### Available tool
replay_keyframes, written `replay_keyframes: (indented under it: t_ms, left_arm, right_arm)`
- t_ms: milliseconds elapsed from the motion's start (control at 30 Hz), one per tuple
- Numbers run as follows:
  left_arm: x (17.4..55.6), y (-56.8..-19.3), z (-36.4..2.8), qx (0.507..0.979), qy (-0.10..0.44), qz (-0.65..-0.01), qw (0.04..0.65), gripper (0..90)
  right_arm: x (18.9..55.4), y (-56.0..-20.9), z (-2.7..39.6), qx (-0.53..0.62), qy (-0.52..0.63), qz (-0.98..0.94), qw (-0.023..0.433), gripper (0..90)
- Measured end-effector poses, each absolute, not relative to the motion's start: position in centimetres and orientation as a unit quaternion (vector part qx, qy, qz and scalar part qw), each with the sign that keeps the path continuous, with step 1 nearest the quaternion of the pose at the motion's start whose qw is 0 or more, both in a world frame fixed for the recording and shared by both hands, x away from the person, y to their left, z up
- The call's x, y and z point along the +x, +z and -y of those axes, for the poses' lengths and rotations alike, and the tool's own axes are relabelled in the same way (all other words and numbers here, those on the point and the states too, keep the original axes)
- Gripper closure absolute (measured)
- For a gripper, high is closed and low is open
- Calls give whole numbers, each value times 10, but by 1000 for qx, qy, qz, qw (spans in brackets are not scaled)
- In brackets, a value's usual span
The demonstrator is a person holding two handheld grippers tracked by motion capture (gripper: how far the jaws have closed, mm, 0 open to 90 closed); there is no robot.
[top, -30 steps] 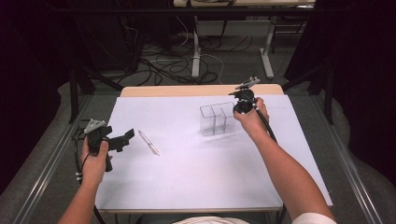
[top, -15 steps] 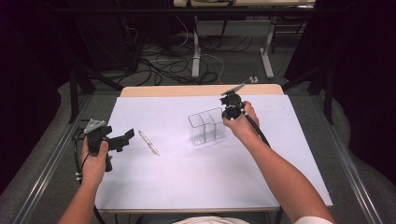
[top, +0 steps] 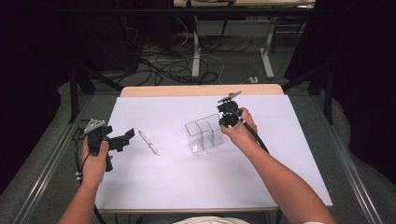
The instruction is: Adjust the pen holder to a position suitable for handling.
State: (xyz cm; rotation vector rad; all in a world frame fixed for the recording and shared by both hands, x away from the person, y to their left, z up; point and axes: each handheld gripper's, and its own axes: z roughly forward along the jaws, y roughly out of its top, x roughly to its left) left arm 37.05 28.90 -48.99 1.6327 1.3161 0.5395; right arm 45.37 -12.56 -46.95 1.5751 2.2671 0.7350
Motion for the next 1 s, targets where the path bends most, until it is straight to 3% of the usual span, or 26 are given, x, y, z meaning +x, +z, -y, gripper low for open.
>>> replay_keyframes:
  t_ms: [233,1000]
  left_arm:
    - [370,-490,-289,666,220,-537,468,5]
    - [371,-490,-288,667,223,-535,468,5]
  right_arm:
    - [448,-471,126,547,260,-783,143,895]
    - [434,-471,144,584,267,-765,56,850]
